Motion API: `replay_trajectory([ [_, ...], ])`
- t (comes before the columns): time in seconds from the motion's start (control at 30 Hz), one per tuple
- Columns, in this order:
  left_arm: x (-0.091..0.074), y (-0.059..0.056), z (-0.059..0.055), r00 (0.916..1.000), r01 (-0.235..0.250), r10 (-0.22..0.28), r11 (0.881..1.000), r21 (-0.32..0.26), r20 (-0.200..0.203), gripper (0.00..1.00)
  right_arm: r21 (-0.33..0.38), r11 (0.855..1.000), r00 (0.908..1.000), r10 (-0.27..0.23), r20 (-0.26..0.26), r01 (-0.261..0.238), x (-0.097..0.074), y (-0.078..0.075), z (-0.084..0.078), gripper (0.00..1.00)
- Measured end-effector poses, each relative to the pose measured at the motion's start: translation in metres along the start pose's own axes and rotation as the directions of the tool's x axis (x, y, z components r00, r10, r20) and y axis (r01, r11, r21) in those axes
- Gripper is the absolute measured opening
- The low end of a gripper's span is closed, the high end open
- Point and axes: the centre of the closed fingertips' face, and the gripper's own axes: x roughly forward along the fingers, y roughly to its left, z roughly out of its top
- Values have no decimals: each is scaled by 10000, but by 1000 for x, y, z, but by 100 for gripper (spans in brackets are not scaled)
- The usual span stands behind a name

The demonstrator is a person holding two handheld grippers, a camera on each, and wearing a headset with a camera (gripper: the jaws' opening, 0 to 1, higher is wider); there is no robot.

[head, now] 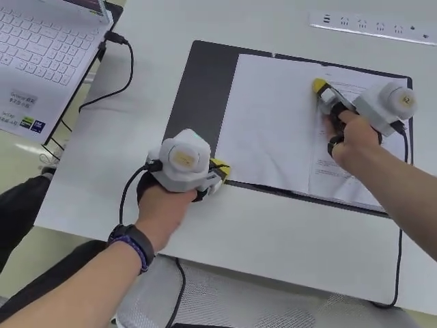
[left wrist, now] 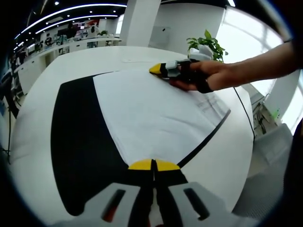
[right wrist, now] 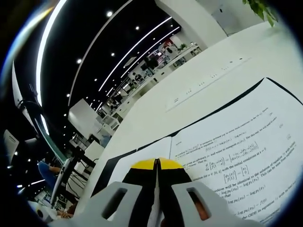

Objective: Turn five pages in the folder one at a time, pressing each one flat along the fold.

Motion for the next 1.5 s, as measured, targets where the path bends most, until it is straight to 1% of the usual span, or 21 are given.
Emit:
replay_trajectory([
  [0.07,0,0,0,10000,14,-14,10000,-12,3,0,-70,10000,10000,-44,-38,44,4,1,2,0],
  [0.1,0,0,0,10000,18,-18,10000,-6,2,0,-158,9999,9999,-57,-103,56,8,-2,3,0],
  [0.13,0,0,0,10000,19,-19,10000,-5,0,0,-328,9994,9999,-56,-143,51,11,-1,5,0],
  [0.2,-1,-1,1,10000,28,-28,10000,-25,2,0,-336,9994,9998,-84,-155,79,14,-1,7,0],
  [0.27,-2,-1,1,10000,37,-37,10000,-28,-1,0,-237,9996,9999,-147,-73,145,18,-6,12,0],
  [0.3,-2,-1,1,10000,46,-46,10000,-38,3,0,-168,9997,9999,-161,-30,160,31,-13,19,0],
  [0.37,-2,-2,1,10000,53,-53,10000,-59,4,0,-210,9997,9999,-135,19,135,37,-16,22,0],
  [0.4,-2,-1,1,10000,55,-55,10000,-60,-2,0,-171,9998,9999,-138,49,139,39,-17,23,0],
  [0.5,-1,-1,1,10000,82,-82,9999,-63,-23,0,-67,9998,9997,-207,162,208,36,-13,23,0],
  [0.6,0,0,0,10000,91,-92,9999,-60,-24,0,-39,9997,9996,-228,186,228,40,-16,24,0],
  [0.63,0,0,0,10000,95,-95,9999,-64,-20,0,-21,9997,9996,-236,183,236,36,-12,22,0],
  [0.73,0,1,0,10000,84,-84,9999,-97,1,0,-290,9993,9996,-239,121,242,37,-15,22,0],
  [0.83,0,0,0,10000,70,-70,9999,-81,4,0,-267,9995,9998,-168,92,170,31,-11,18,0],
  [0.87,0,0,0,10000,71,-71,9999,-81,6,0,-339,9993,9999,-148,60,150,30,-12,17,0],
  [0.97,0,0,0,10000,82,-81,9999,-102,15,0,-669,9977,9999,48,-119,-56,26,-13,12,0],
  [1.0,0,0,0,10000,73,-73,9999,-83,23,0,-822,9965,9998,131,-152,-144,19,-7,8,0],
  [1.1,-1,-1,0,10000,27,-27,10000,92,37,0,-867,9960,9997,191,-142,-203,6,0,1,0],
  [1.23,-1,0,0,10000,5,-6,9999,108,53,0,-965,9950,9996,234,-161,-249,-8,11,-6,0],
  [1.4,-2,-1,0,9999,24,-24,10000,42,122,0,-1005,9946,9995,246,-199,-265,-18,13,-15,0],
  [1.5,-2,-2,0,9999,9,-13,9997,258,130,0,-1033,9941,9993,301,-228,-323,-24,14,-20,0],
])
